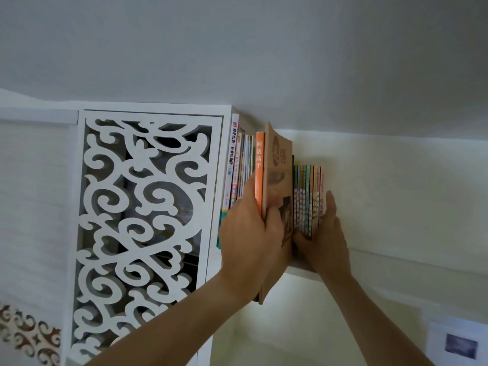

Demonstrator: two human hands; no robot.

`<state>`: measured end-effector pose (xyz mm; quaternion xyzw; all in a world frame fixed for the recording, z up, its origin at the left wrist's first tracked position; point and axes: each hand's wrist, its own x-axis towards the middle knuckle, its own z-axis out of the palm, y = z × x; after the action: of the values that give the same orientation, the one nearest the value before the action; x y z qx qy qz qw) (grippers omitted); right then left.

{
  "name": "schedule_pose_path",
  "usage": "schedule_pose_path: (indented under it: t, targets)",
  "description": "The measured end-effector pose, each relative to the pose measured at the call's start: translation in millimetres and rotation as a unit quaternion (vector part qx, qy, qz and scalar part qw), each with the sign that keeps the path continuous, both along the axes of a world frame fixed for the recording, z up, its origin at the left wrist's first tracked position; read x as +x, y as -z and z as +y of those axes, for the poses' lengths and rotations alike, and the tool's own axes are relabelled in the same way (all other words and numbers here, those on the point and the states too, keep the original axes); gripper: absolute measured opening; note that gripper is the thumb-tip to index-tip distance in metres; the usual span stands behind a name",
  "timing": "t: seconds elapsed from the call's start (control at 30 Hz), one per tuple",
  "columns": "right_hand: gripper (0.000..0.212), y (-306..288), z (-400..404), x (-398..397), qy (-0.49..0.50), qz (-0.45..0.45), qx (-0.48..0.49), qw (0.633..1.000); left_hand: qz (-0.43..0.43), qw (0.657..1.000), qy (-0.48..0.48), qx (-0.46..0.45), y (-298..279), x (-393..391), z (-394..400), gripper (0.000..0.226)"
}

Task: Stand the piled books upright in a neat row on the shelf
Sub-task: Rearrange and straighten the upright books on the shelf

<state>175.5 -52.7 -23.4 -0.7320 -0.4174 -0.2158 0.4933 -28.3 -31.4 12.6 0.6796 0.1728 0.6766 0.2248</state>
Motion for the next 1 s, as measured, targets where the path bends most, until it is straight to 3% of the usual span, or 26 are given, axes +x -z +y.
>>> schedule_pose_path:
  t: [0.17, 0.33, 0.6, 0.8, 1.0]
  targets:
    - [0.104, 6, 3, -5, 0.06, -0.096, 0.021, 0.993, 0.003, 1.0, 0.0, 0.0, 2, 2, -2, 0.031]
    - [0.099, 0, 0, -2, 0.07, -0.043, -0.007, 0.997, -0.004, 1.0, 0.008, 0.011, 4, 7, -13, 0.037]
    - [0.104, 0, -18, 7, 0.185, -0.029, 0.03, 0.982, 0.004, 0.999, 0.028, 0.03, 4, 25, -31, 0.043]
    - [0.103, 2, -18, 3, 0.138, -0.065, 0.006, 0.988, -0.005, 1.0, -0.002, 0.016, -4, 12, -19, 0.038]
    - [0.083, -5, 0, -17, 0.072, -0.126, -0.028, 0.989, -0.007, 0.999, -0.037, 0.022, -15, -17, -2, 0.037]
